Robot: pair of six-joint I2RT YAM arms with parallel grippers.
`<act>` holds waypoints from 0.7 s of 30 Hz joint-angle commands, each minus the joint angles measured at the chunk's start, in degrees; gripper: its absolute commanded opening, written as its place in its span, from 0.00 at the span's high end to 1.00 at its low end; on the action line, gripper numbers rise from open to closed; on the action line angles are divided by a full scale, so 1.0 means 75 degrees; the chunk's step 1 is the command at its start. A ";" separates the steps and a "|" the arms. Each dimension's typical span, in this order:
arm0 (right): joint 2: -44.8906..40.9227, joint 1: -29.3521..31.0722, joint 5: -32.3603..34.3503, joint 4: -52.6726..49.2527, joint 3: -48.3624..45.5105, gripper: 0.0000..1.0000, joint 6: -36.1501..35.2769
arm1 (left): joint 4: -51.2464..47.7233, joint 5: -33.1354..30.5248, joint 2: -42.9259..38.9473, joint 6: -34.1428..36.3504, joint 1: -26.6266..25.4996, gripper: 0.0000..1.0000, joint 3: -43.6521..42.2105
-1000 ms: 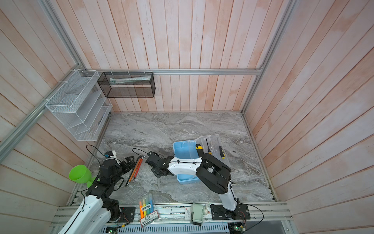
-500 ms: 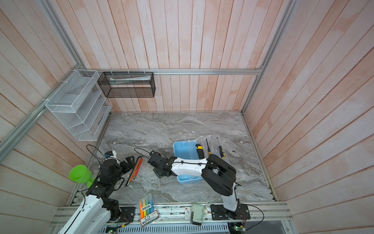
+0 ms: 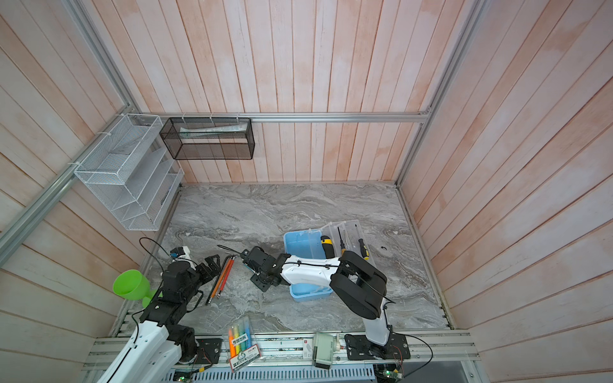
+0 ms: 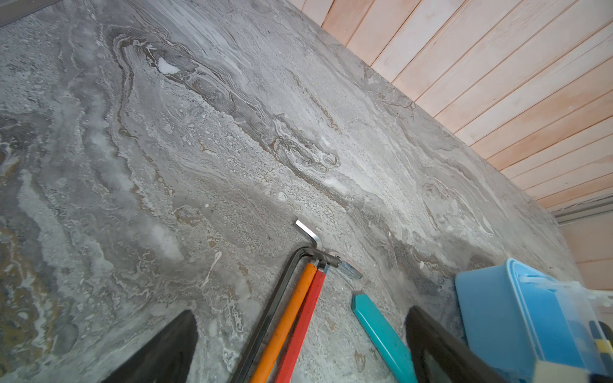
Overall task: Pack the tool kit
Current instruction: 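Lower the right gripper and close it on the teal utility knife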
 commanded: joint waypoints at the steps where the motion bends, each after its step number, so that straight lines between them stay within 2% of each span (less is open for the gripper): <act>1: 0.0341 -0.0133 -0.0042 -0.0284 0.0251 0.43 -0.0538 | -0.0001 -0.0140 -0.0153 -0.0029 -0.0047 0.00 -0.0168; 13: 0.0791 -0.0338 -0.0357 -0.0489 0.0361 0.44 -0.0747 | -0.0005 -0.0116 -0.0223 -0.0019 -0.0041 0.00 -0.0180; 21: 0.1167 0.0097 0.0219 -0.0752 0.0382 0.53 -0.0245 | -0.0021 -0.0094 -0.0270 -0.0006 -0.0050 0.00 -0.0187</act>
